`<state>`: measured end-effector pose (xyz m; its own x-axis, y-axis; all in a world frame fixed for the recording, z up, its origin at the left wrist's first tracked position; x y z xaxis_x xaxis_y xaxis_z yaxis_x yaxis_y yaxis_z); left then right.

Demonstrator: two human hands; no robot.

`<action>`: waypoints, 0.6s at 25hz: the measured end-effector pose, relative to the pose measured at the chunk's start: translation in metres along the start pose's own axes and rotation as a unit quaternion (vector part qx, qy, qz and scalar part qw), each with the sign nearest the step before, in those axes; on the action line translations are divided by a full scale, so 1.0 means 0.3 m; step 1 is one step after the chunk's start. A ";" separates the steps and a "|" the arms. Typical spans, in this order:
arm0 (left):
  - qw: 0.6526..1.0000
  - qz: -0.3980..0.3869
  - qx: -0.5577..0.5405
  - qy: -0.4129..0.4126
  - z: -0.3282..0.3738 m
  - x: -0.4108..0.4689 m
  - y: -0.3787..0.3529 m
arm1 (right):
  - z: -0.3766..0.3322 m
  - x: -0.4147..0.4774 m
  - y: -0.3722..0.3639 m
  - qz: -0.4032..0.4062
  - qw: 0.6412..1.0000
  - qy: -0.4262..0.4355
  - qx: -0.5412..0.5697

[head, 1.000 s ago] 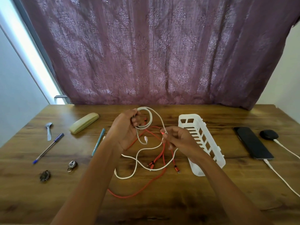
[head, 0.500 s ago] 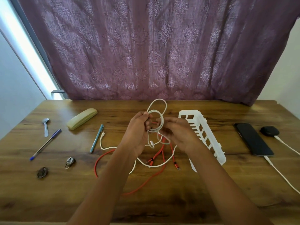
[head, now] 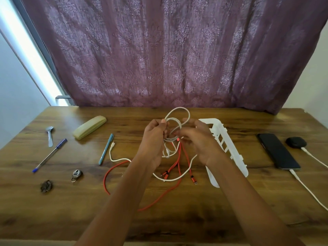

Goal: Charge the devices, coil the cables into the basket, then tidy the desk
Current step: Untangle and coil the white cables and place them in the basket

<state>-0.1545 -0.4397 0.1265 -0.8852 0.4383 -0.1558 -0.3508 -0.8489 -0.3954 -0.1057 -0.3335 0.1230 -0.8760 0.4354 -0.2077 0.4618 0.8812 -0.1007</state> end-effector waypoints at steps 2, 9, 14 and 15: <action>1.000 0.006 0.006 -0.002 -0.010 -0.001 -0.006 | -0.007 -0.011 -0.006 0.020 0.999 0.034 -0.021; 1.000 0.020 -0.013 0.009 -0.003 0.029 -0.028 | 0.012 0.007 -0.013 0.076 0.984 0.155 -0.033; 1.000 0.022 0.003 0.014 -0.003 0.039 -0.029 | 0.028 0.009 0.013 0.200 0.886 0.322 -0.269; 1.000 0.023 0.007 0.011 -0.001 0.039 -0.031 | 0.031 0.015 0.015 0.222 0.849 0.360 -0.317</action>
<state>-0.1616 -0.4267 0.1281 -0.8934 0.4050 -0.1945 -0.3136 -0.8721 -0.3755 -0.1062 -0.3293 0.1127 -0.5988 0.5490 0.5831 0.8008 0.4232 0.4239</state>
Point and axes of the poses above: each hand's wrist, its own x-axis towards the middle knuckle, its own y-axis out of the back of the hand, z = x × y, the point moved 3 cm from there along x, towards the middle knuckle, and after that the axes turned 2 degrees about -z, right-handed, at the moved point
